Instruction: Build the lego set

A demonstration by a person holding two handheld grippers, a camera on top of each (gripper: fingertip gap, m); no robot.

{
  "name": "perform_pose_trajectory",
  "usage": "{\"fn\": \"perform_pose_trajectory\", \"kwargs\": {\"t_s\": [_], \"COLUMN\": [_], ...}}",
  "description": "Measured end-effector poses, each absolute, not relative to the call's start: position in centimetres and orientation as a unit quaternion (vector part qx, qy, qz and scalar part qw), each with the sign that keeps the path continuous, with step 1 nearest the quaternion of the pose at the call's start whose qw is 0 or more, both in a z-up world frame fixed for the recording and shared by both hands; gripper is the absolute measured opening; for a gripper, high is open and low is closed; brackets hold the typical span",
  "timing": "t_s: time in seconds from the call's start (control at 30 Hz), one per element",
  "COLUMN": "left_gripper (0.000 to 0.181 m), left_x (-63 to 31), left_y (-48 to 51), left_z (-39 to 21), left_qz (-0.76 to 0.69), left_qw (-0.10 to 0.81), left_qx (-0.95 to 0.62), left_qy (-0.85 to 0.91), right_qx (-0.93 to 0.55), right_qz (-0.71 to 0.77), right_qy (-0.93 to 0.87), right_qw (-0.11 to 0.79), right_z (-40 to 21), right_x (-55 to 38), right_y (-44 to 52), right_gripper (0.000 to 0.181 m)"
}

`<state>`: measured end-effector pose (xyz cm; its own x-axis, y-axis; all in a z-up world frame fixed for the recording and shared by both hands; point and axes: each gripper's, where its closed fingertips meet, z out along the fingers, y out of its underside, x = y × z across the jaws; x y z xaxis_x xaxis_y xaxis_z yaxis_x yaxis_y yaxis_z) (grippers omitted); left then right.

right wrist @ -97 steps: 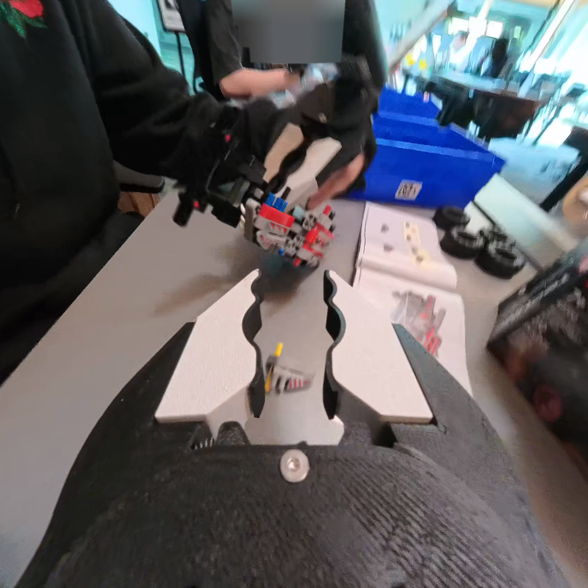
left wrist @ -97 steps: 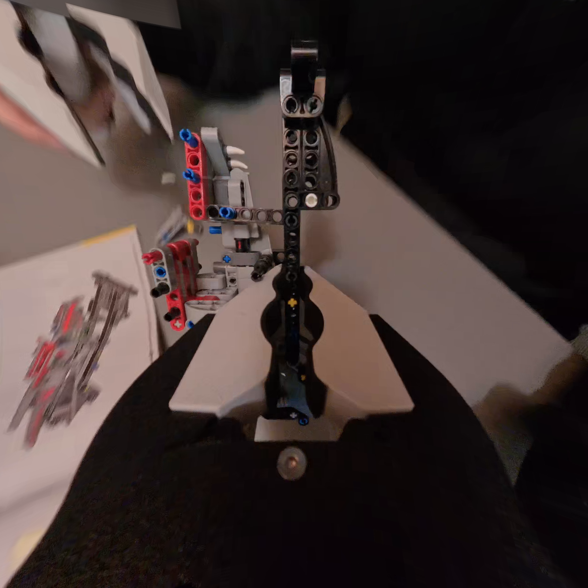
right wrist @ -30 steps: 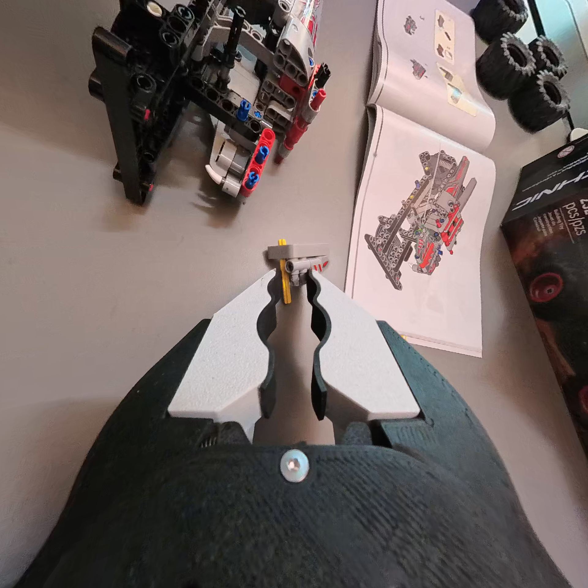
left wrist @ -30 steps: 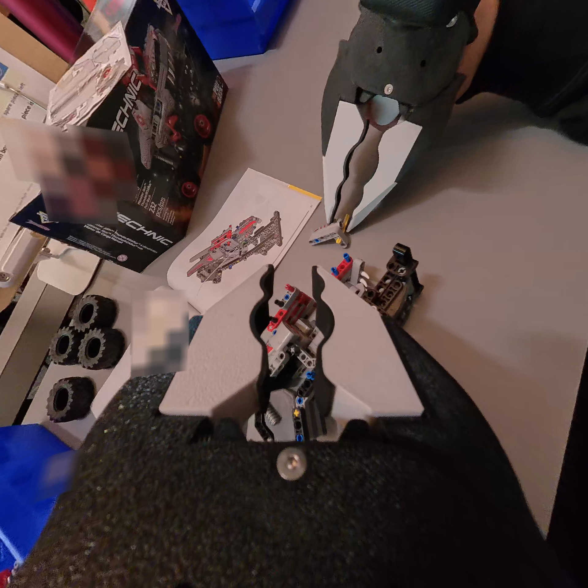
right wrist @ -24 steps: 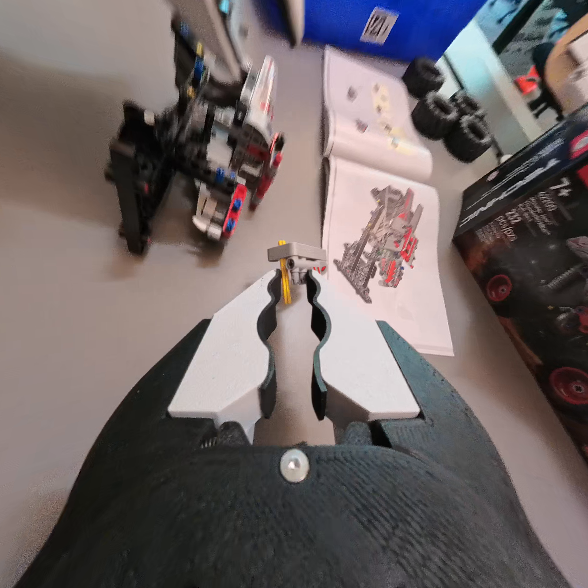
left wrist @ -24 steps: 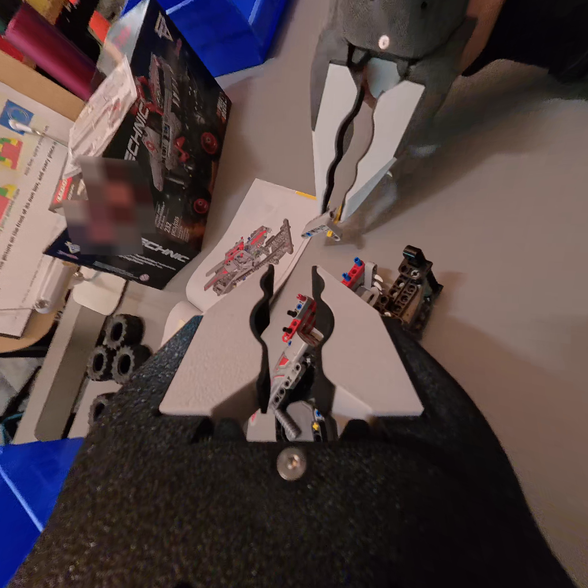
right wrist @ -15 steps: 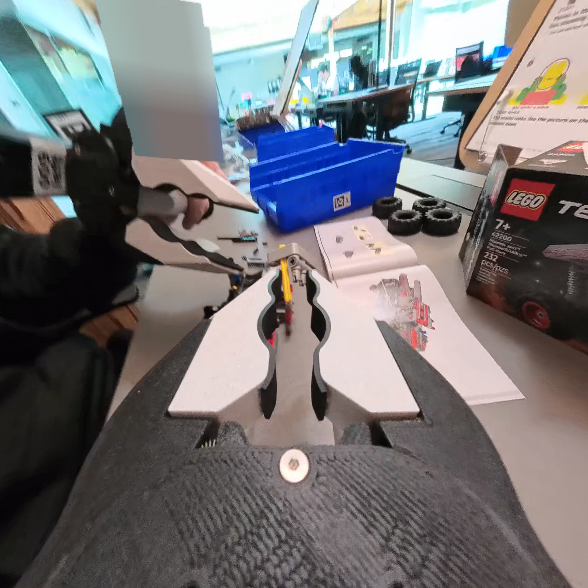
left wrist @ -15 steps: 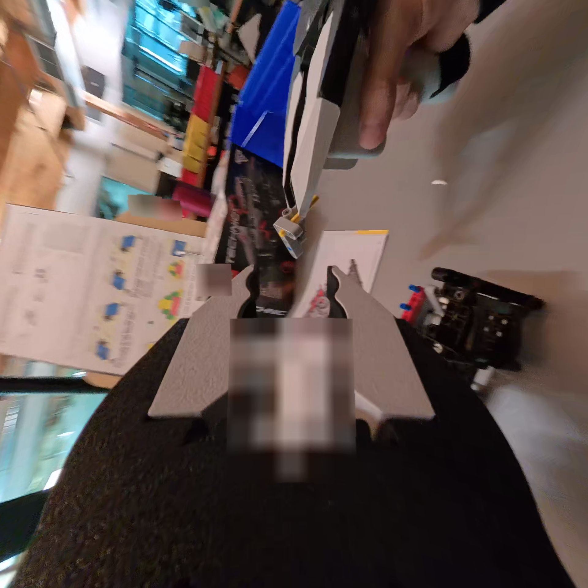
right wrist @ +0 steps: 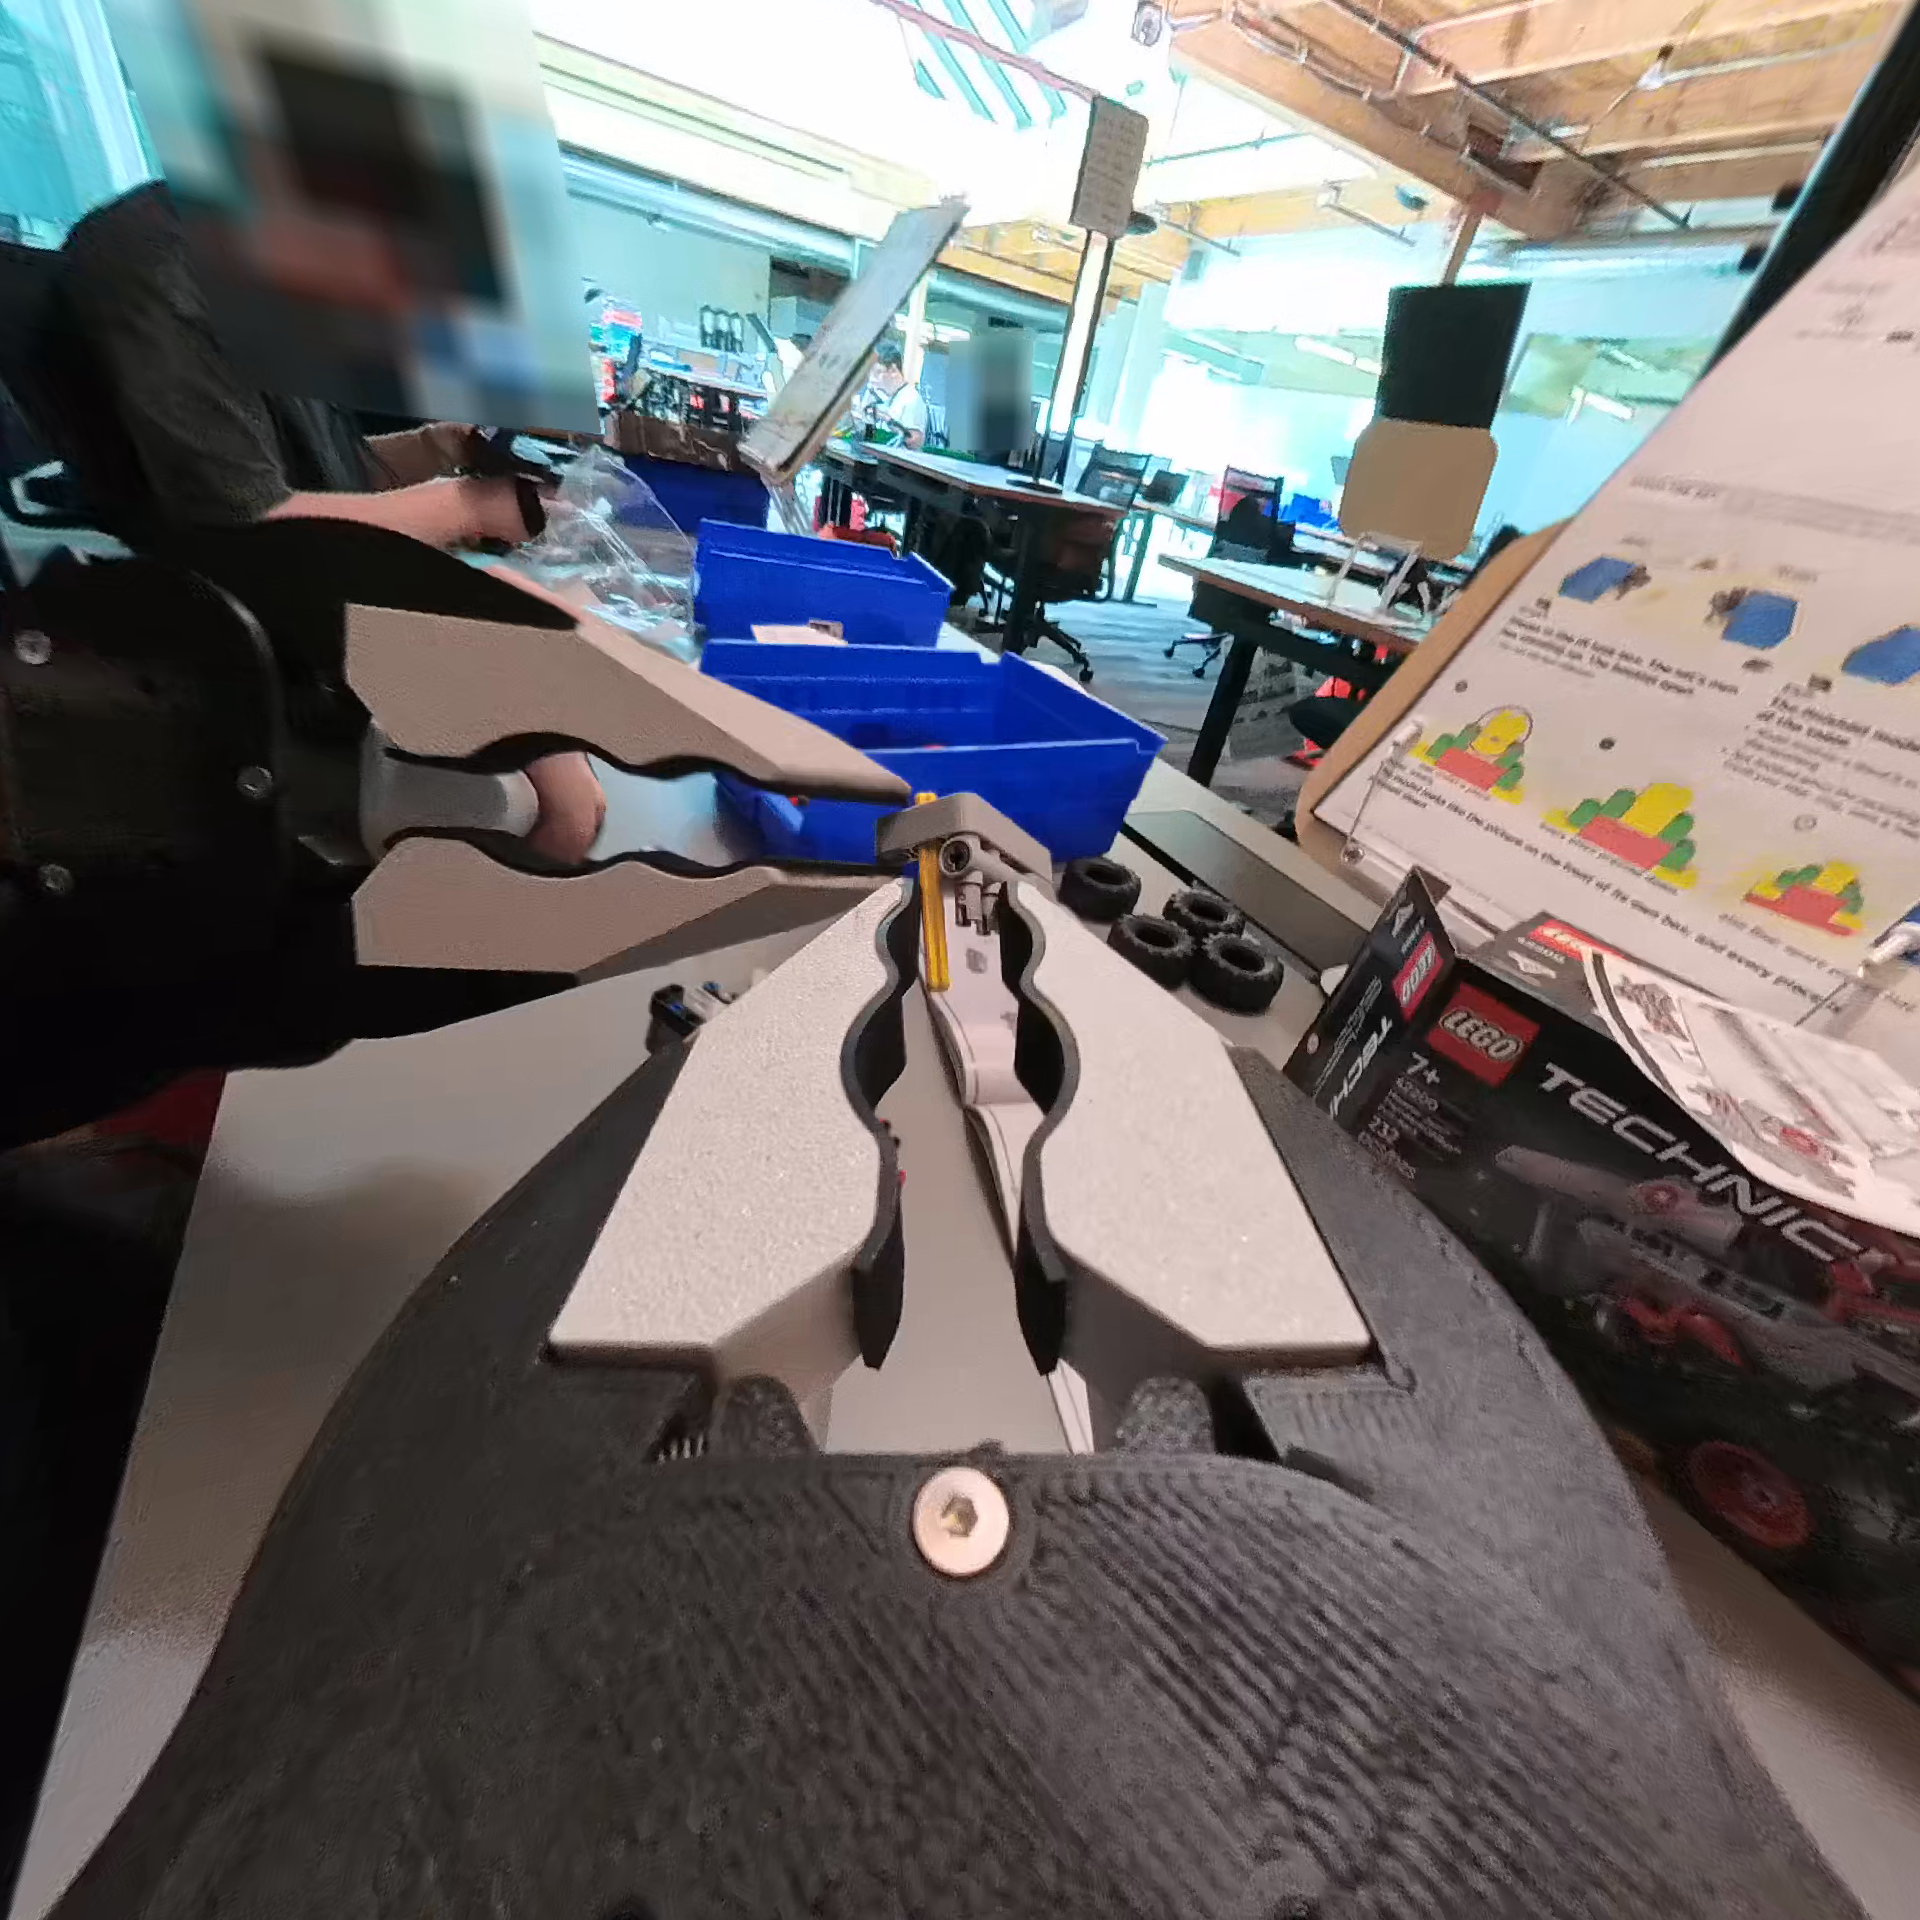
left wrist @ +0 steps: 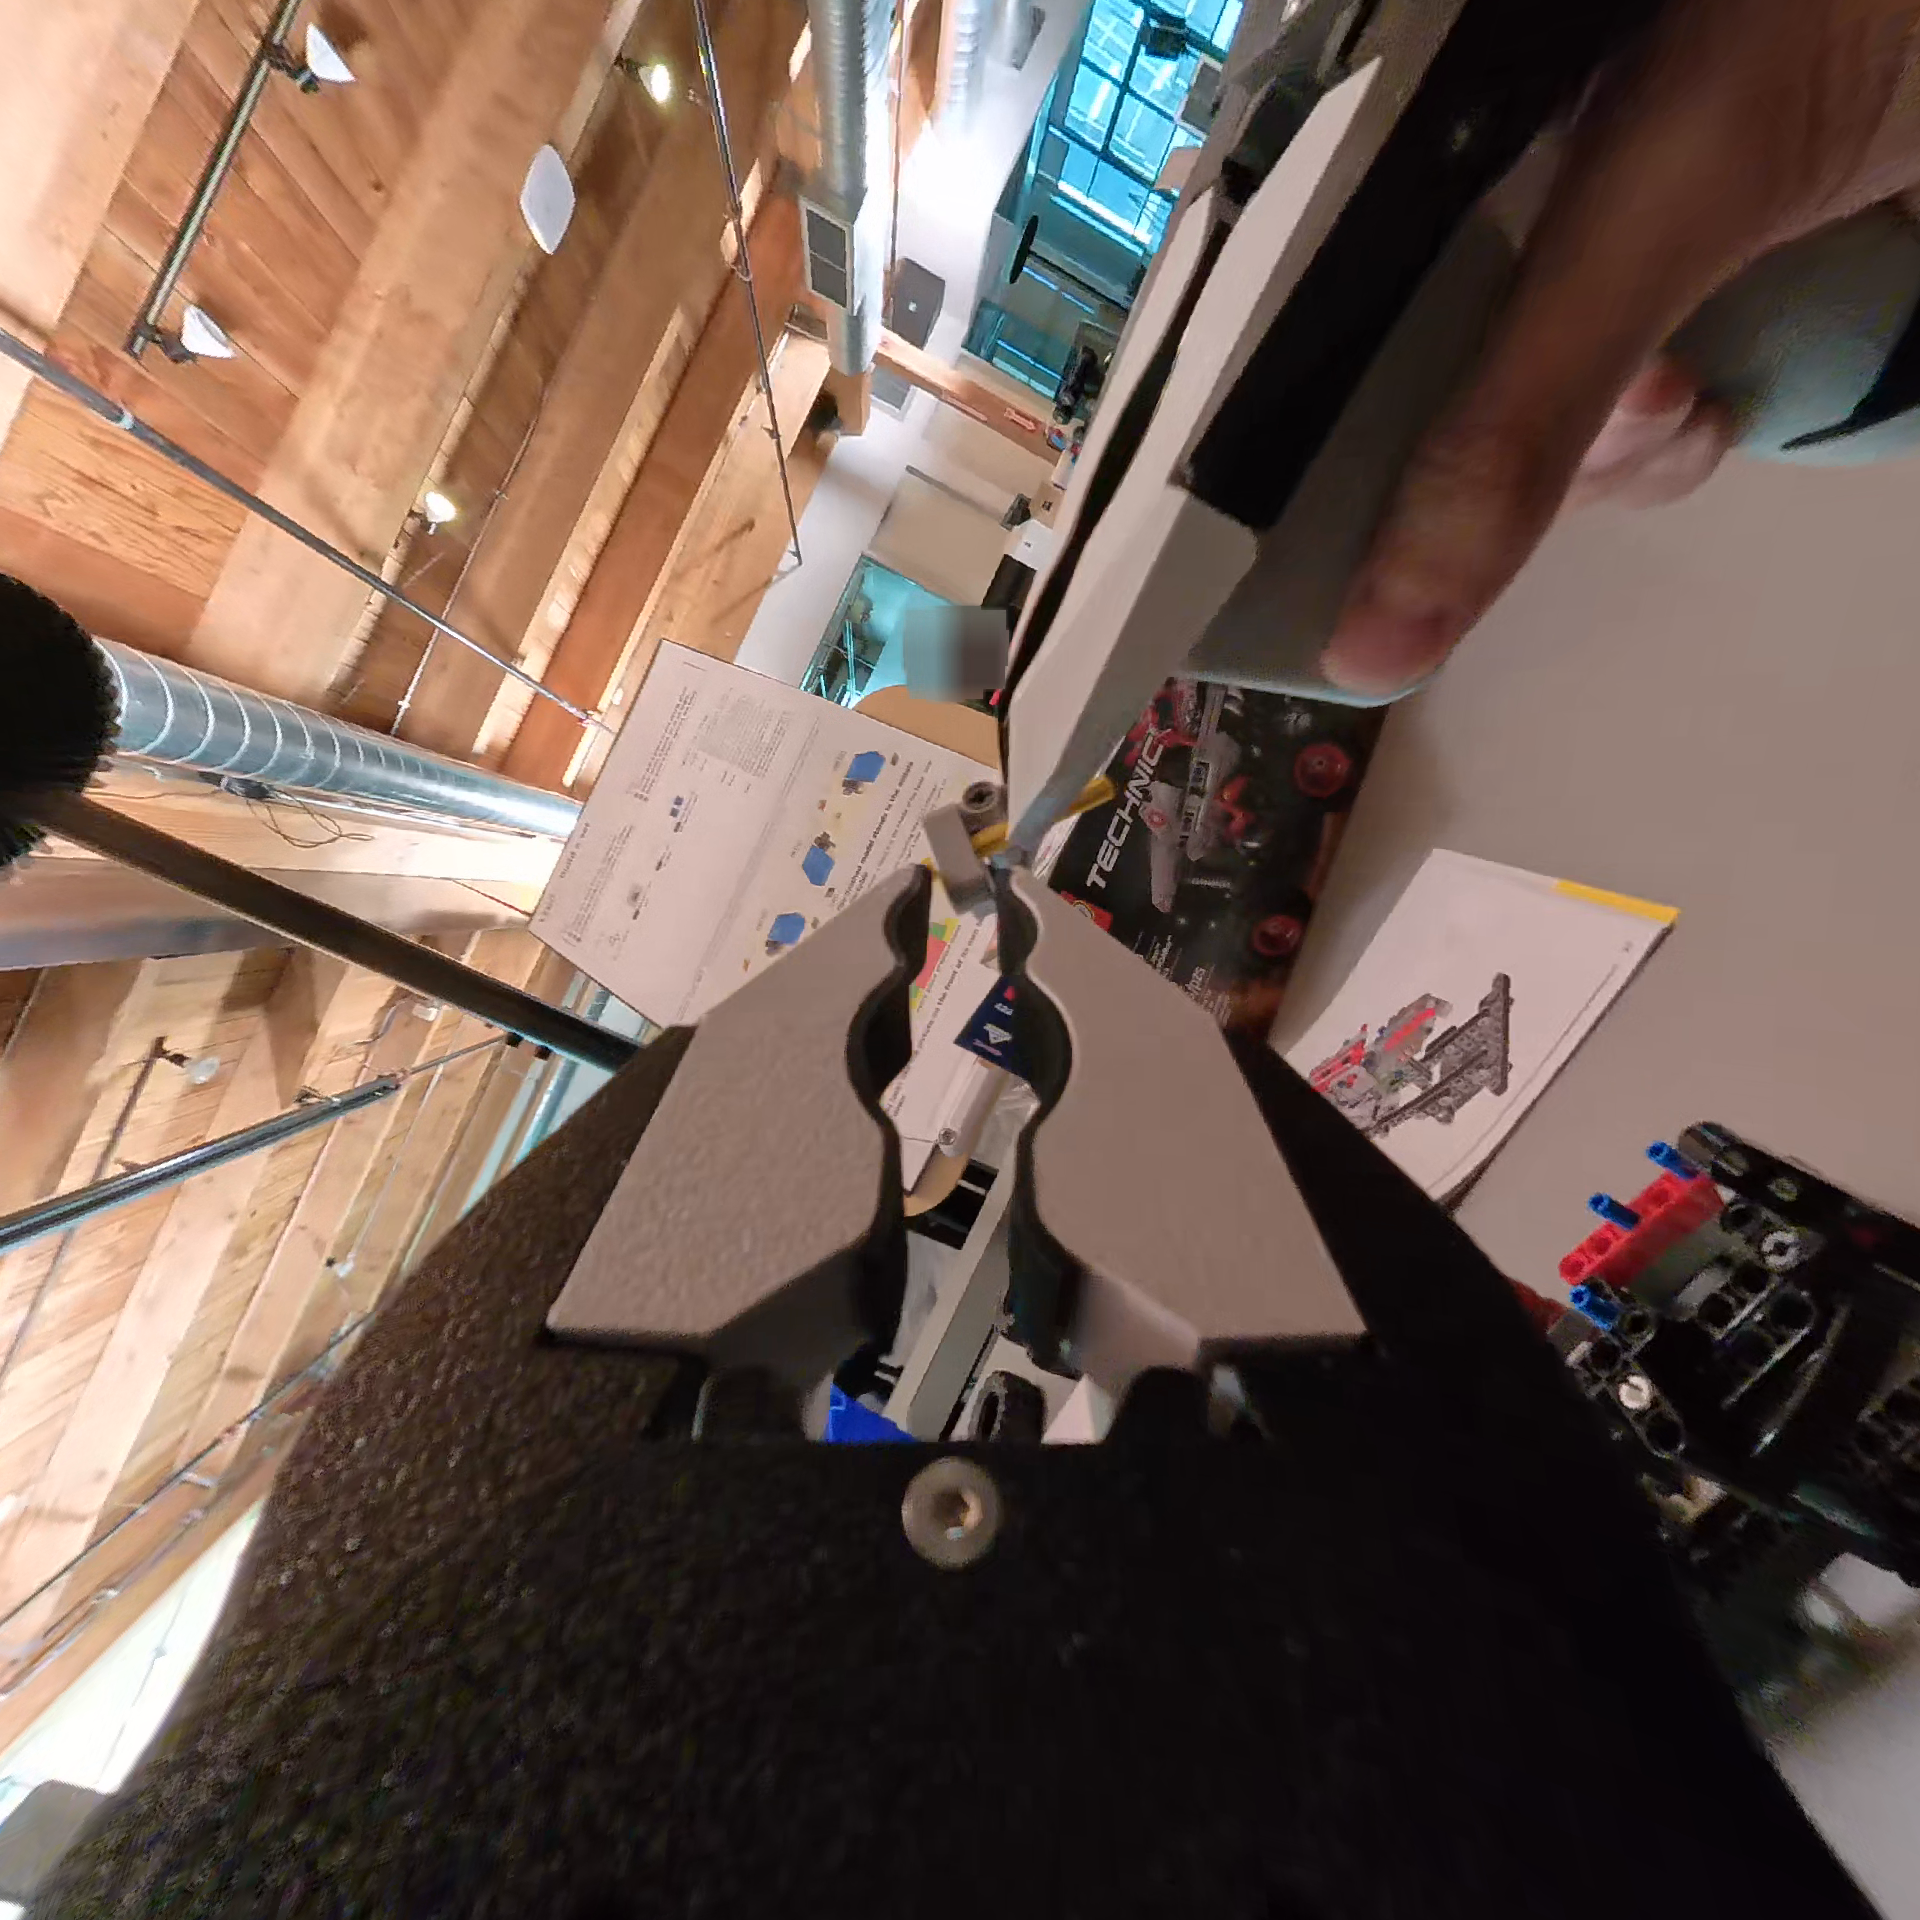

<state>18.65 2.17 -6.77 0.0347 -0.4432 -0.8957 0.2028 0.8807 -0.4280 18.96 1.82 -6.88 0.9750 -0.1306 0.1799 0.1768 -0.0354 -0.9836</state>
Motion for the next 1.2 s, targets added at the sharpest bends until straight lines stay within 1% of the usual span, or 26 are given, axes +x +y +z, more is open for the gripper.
{"fn": "perform_pose_trajectory", "kwargs": {"t_s": [0.2, 0.27, 0.3, 0.37, 0.4, 0.5, 0.63, 0.73, 0.8, 0.87, 0.93, 1.03, 1.2], "left_gripper": [0.004, 0.004, 0.004, 0.004, 0.004, 0.004, 0.005, 0.005, 0.004, 0.005, 0.005, 0.005, 0.005], "left_x": [18.1, 17.8, 17.5, 17.2, 17.0, 16.4, 15.9, 16.0, 15.9, 16.0, 16.4, 16.9, 17.2], "left_y": [2.5, 2.6, 2.5, 2.6, 2.6, 2.7, 1.9, 1.5, 1.1, 0.8, 0.6, 1.0, 1.2], "left_z": [-5.9, -5.3, -5.0, -4.6, -4.3, -3.9, -4.2, -4.3, -4.6, -5.1, -5.9, -6.9, -8.8], "left_qz": [-0.274, -0.323, -0.358, -0.440, -0.489, -0.598, -0.697, -0.747, -0.765, -0.771, -0.759, -0.743, -0.713], "left_qw": [0.703, 0.689, 0.674, 0.623, 0.590, 0.495, 0.346, 0.235, 0.169, 0.126, 0.112, 0.108, 0.080], "left_qx": [-0.127, -0.144, -0.152, -0.180, -0.188, -0.198, -0.225, -0.262, -0.276, -0.294, -0.311, -0.335, -0.371], "left_qy": [0.644, 0.633, 0.628, 0.621, 0.615, 0.598, 0.587, 0.563, 0.556, 0.551, 0.561, 0.569, 0.590], "right_qx": [-0.708, -0.695, -0.688, -0.675, -0.671, -0.681, -0.662, -0.636, -0.644, -0.634, -0.623, -0.643, -0.675], "right_qz": [-0.154, -0.151, -0.147, -0.143, -0.146, -0.183, -0.248, -0.274, -0.300, -0.322, -0.327, -0.302, -0.271], "right_qy": [-0.030, -0.038, -0.045, -0.069, -0.087, -0.134, -0.180, -0.209, -0.203, -0.222, -0.232, -0.233, -0.242], "right_qw": [0.688, 0.702, 0.710, 0.720, 0.721, 0.696, 0.684, 0.691, 0.674, 0.667, 0.672, 0.664, 0.642], "right_z": [-6.3, -5.6, -5.1, -4.2, -3.8, -4.3, -5.1, -5.1, -5.6, -5.8, -5.6, -6.4, -8.3], "right_x": [18.1, 17.6, 17.4, 16.8, 16.5, 16.7, 17.0, 16.2, 16.9, 16.7, 16.3, 16.5, 16.9], "right_y": [2.3, 2.2, 1.9, 1.1, 0.6, -0.7, -0.4, 0.3, 0.8, 1.0, 0.8, 0.8, 1.0], "right_gripper": [0.013, 0.014, 0.017, 0.034, 0.038, 0.041, 0.041, 0.039, 0.040, 0.025, 0.013, 0.006, 0.007]}}
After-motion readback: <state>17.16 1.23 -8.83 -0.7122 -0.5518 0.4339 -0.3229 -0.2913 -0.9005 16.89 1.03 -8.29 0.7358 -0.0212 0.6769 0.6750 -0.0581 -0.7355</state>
